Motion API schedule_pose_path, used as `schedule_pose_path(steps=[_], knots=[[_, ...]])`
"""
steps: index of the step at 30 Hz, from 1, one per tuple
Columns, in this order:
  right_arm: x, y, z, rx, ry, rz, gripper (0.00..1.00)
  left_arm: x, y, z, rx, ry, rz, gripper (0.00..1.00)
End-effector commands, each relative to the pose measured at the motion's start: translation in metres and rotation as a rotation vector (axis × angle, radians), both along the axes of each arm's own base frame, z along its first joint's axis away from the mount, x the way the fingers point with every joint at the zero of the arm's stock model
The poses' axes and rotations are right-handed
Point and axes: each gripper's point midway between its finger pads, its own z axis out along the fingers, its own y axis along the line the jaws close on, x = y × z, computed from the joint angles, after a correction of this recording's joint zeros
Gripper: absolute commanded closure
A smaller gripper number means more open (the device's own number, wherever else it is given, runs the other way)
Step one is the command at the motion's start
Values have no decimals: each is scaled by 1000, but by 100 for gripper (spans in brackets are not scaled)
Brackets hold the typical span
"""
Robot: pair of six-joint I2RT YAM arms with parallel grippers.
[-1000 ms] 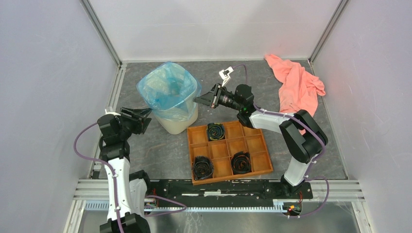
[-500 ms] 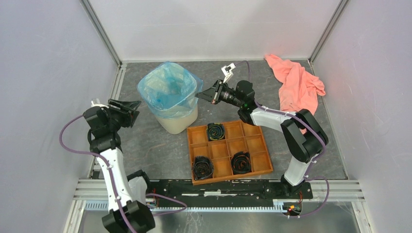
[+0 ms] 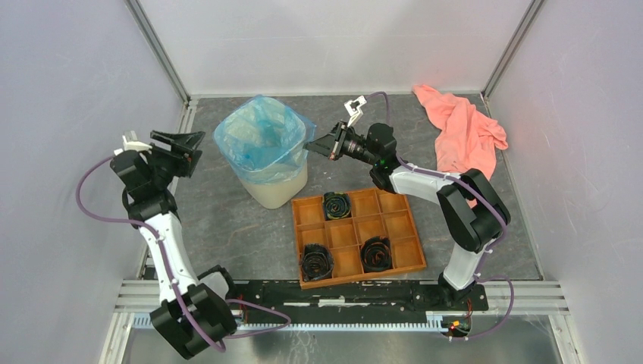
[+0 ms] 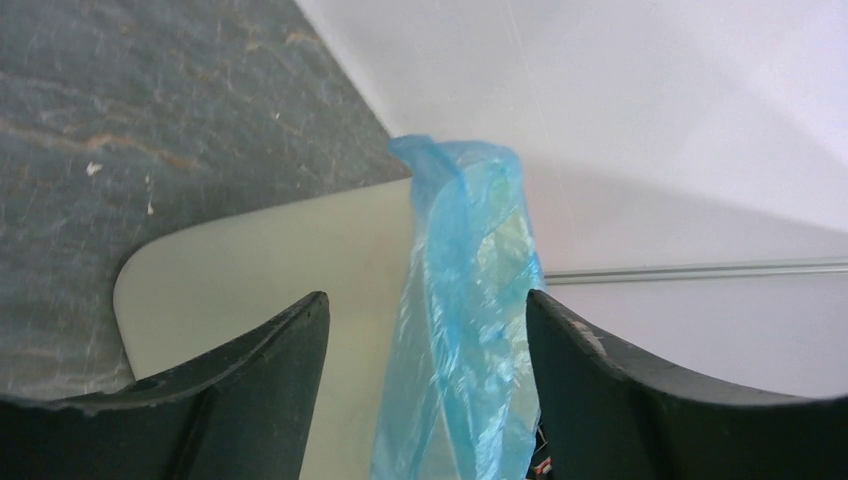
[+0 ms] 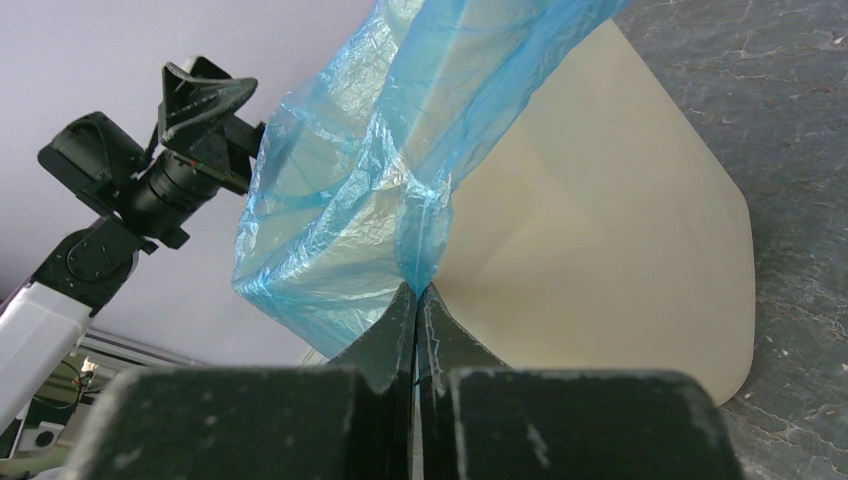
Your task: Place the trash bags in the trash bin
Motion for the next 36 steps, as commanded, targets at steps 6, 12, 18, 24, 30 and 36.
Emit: schedule_pose_path(steps=[6,12,18,24,30,36], knots=[[4,5,23,44,-67,10,99,28,-1,12,16,-47,-78,31],[5,4,25,48,-68,7,100,38,-27,-4,-15,-9,-174,44],[4,4,24,45,-68,9,100,40,-31,-4,-25,-22,-186,69],[5,4,24,45,-66,8,99,35,-36,3,-26,-39,-204,76],[5,4,27,44,-75,4,100,31,-37,7,-22,-45,-198,86],[6,4,24,39,-68,4,100,29,-31,13,28,-26,-177,93]])
